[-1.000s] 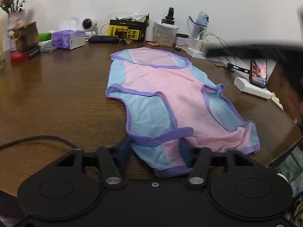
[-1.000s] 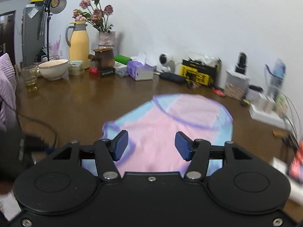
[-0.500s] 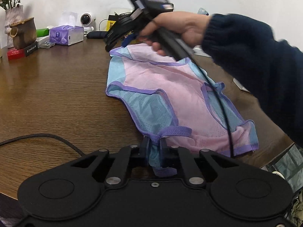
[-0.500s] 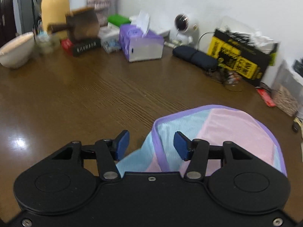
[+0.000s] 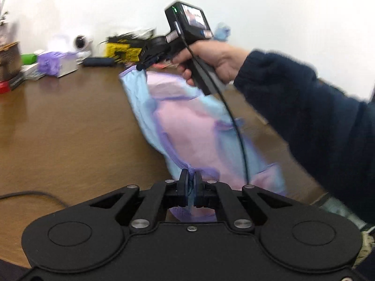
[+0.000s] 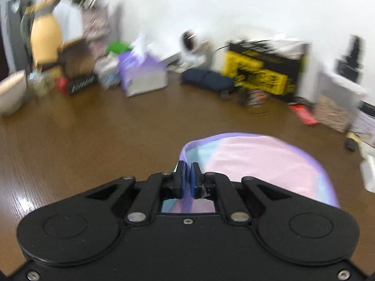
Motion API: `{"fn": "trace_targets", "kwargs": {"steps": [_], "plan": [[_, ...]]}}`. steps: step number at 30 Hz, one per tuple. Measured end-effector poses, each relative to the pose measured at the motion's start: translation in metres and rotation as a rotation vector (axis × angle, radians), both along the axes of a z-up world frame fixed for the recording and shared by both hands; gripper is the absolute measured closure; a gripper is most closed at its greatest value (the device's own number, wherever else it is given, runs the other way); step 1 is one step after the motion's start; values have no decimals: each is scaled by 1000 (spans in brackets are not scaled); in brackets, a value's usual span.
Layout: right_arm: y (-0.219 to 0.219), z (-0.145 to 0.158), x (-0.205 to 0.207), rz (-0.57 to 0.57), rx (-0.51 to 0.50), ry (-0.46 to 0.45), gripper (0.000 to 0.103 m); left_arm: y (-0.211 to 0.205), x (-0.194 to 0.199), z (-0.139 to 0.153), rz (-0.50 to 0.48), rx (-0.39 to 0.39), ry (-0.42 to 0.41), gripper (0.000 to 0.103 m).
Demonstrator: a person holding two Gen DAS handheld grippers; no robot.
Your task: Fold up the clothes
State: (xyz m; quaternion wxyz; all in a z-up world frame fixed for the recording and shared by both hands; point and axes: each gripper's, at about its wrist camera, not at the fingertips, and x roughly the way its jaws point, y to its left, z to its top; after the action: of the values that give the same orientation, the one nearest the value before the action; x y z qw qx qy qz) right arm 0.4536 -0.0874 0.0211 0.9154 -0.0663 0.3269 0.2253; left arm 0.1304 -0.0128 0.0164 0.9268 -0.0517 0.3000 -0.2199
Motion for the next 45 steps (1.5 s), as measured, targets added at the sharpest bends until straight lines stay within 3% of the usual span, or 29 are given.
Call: {"fn": "trace_targets", "kwargs": {"steps": [3, 4, 5, 6, 8, 10, 11, 12, 15, 20, 21, 23, 25, 30, 31, 32, 34, 35, 36, 38, 40, 41, 42, 44, 45], "plan": [[-43, -5, 6, -72, 11, 31, 95, -21, 7, -9, -32, -23, -17, 98], [-56, -15, 11, -96, 15, 62, 87, -25, 9, -14, -36, -10, -9, 98], [-62, -20, 13, -108, 18, 77, 70, -29, 12, -18, -40, 3, -1, 97], [-65, -22, 13, -111, 9, 78, 65, -31, 14, -20, -47, 12, 6, 97], [-71, -24, 11, -115, -11, 65, 41, -22, 11, -18, -72, 14, 7, 95], [-74, -14, 9, -99, 1, 19, 37, -1, 6, -11, -39, -16, -49, 81], [-73, -6, 10, -78, 12, -3, 37, 10, 6, -9, -8, -24, -71, 64], [-69, 1, 15, -55, 22, -16, 37, 18, 9, -9, 35, -14, -67, 53], [-51, 8, 33, 3, 30, -17, 37, 28, 24, -14, 116, 9, -13, 53], [-11, -14, 91, 67, 7, 81, 41, 19, 48, -27, 106, 50, 53, 55], [-3, -20, 102, 79, 4, 106, 46, 18, 51, -29, 95, 51, 66, 66], [6, -31, 115, 73, -12, 135, 80, 16, 51, -31, 67, 54, 78, 87], [8, -39, 119, 61, -21, 151, 97, 9, 48, -32, 35, 81, 63, 92], [-14, -41, 126, -38, 28, 118, 97, -5, 36, -32, 5, 136, 24, 93], [-18, -42, 126, -51, 25, 112, 94, -4, 34, -31, 12, 132, 16, 93], [-22, -42, 125, -60, 21, 112, 80, -2, 34, -29, 28, 123, 11, 90], [-28, -39, 123, -65, 37, 108, 62, 4, 33, -26, 56, 111, 28, 68], [-29, -36, 122, -66, 43, 98, 49, 6, 31, -24, 75, 103, 28, 49], [-30, -33, 121, -69, 46, 85, 44, 7, 32, -23, 84, 100, 21, 43], [-27, -30, 121, -56, 42, 75, 42, 7, 35, -21, 80, 104, 16, 43], [-21, -31, 124, -30, 30, 80, 43, 3, 40, -21, 64, 105, 30, 51], [-15, -34, 126, -18, 17, 86, 50, 0, 43, -23, 48, 97, 47, 72], [-9, -38, 129, -7, 5, 101, 60, -2, 46, -25, 37, 91, 63, 90], [-5, -43, 132, -4, -3, 120, 99, -5, 47, -26, 29, 79, 65, 98], [-3, -44, 132, -9, -4, 120, 99, -5, 45, -26, 28, 80, 60, 99]]}}
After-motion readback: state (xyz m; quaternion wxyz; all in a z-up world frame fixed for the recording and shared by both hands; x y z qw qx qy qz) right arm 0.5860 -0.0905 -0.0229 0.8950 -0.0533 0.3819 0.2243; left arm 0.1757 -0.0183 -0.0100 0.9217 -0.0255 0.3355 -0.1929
